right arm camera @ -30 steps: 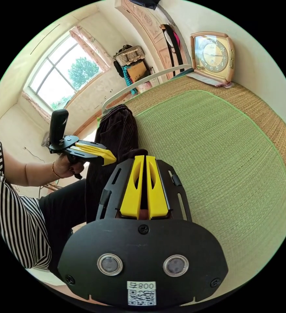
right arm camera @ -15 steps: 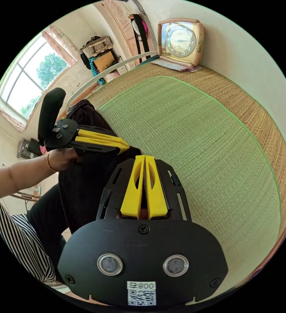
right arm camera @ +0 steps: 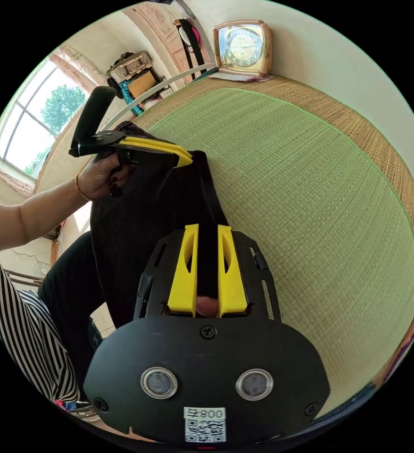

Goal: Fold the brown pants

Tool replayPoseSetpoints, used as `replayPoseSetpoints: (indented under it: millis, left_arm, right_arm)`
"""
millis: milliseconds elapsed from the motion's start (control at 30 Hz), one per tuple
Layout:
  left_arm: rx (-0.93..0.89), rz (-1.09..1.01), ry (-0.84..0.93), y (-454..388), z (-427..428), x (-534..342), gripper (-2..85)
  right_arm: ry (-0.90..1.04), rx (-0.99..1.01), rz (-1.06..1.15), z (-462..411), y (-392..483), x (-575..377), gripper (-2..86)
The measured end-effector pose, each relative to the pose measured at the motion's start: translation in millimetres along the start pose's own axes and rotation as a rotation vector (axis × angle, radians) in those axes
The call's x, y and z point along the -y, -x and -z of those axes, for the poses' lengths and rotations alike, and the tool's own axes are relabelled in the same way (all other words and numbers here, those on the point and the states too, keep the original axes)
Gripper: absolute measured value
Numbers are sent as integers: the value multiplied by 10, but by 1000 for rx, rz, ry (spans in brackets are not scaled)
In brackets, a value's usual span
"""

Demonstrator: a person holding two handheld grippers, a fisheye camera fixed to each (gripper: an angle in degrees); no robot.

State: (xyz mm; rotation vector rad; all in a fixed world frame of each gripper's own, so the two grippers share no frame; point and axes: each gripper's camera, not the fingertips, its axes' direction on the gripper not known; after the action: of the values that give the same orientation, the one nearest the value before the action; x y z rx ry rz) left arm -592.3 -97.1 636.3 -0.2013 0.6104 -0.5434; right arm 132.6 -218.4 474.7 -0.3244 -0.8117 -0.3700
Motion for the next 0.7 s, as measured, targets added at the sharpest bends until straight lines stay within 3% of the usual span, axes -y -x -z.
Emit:
replayPoseSetpoints:
  millis: [233,333,500,700]
  left_arm:
    - [85,-11,-41,3,-255,80,25]
    - [105,-11,2,37,-514,103,25]
    - [73,7,-82,163,-516,157,50]
    - [20,45,52,470,-1091,287,68]
  right_arm:
    - [-130,-3,-87,311,20,-235,26]
    - [-90,55,-176,119,-76,-287,32]
    - [-103,19,-212,189,-61,-359,60]
    - [-180,-4,-257,478,24,-729,69]
